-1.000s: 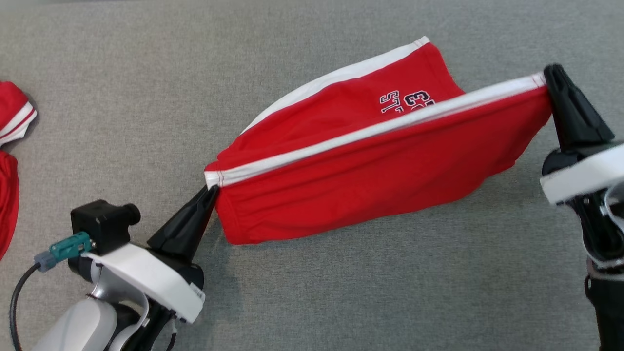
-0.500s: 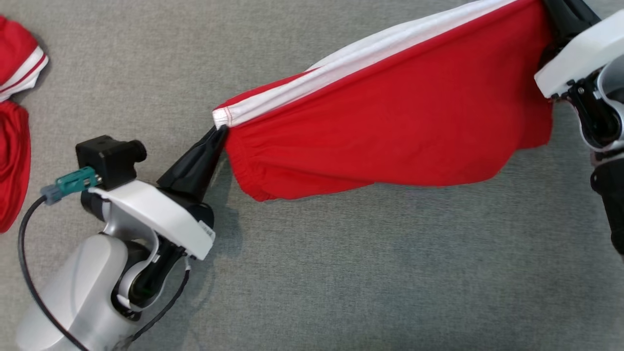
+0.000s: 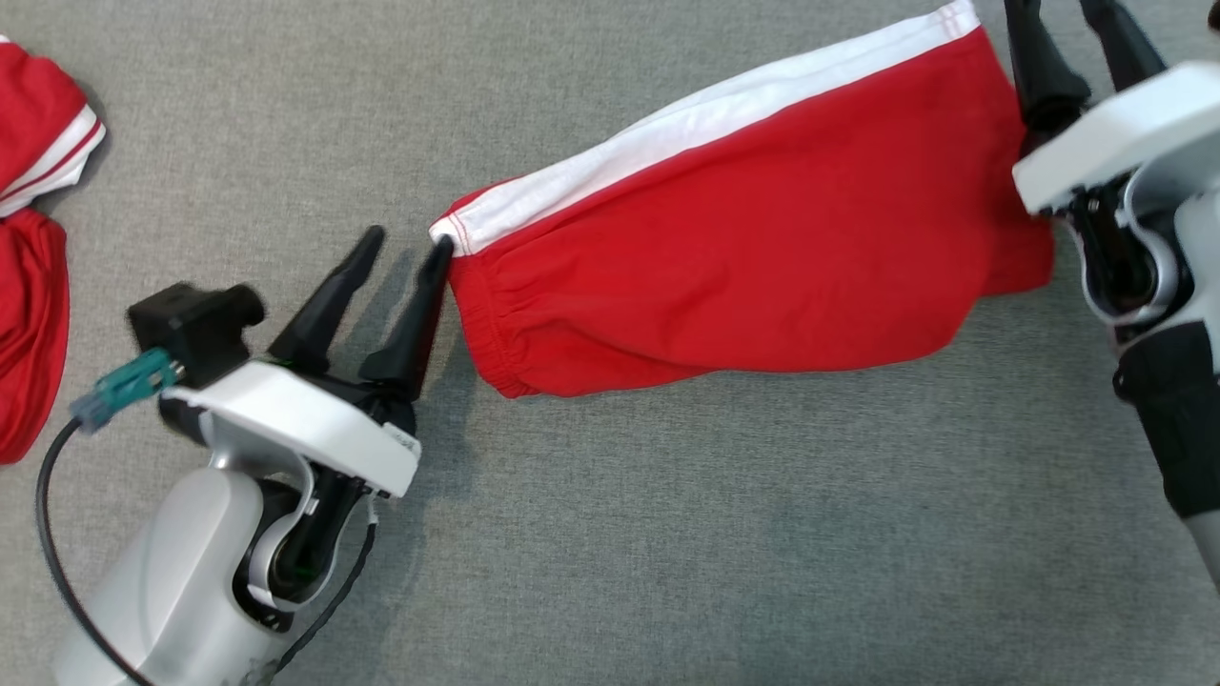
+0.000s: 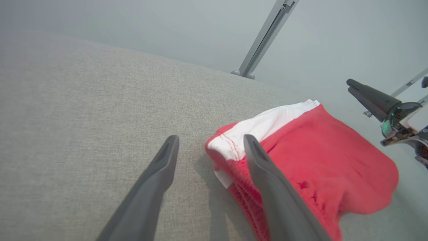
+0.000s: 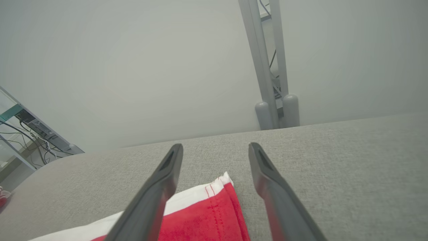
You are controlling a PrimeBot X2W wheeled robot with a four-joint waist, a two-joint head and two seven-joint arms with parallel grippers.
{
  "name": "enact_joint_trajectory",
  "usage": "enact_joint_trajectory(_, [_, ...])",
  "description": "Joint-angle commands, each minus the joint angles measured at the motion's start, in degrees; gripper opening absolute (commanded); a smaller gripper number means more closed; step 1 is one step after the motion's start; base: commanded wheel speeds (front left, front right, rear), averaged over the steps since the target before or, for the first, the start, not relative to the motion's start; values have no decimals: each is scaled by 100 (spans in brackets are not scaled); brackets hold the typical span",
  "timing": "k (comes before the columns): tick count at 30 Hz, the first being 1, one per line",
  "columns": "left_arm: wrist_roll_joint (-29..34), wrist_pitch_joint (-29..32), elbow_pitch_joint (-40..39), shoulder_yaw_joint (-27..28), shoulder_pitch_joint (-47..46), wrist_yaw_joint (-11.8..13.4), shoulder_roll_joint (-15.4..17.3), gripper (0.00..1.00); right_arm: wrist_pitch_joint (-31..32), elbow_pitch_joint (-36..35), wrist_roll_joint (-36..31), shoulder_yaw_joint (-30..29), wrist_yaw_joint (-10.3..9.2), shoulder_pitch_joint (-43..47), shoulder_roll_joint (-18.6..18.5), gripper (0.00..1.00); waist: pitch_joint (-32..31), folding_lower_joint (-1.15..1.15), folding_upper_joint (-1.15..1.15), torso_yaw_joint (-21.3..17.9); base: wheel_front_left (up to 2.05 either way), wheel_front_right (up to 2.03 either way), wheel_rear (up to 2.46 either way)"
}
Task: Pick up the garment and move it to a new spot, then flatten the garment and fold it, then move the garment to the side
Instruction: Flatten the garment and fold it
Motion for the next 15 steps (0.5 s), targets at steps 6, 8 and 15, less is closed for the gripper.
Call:
enact_joint_trajectory(6, [275,-762,-356,427,433,571,28,100,-865,-205,-81,-271,1,708,-65,100,-331,0,0,-226,0,0,0])
enact_joint_trajectory(8, [432,-956,-489,522,502,728,61,100,-992,-378,-317,-428,1,962,-79,100,-408,0,0,-286,0,0,0])
enact_joint_trajectory(15, [1188,-1283,-695,800,649,1171,274,100,-1105,-1362,-1292,-998,1,2097,156,100,-674,0,0,-517,0,0,0])
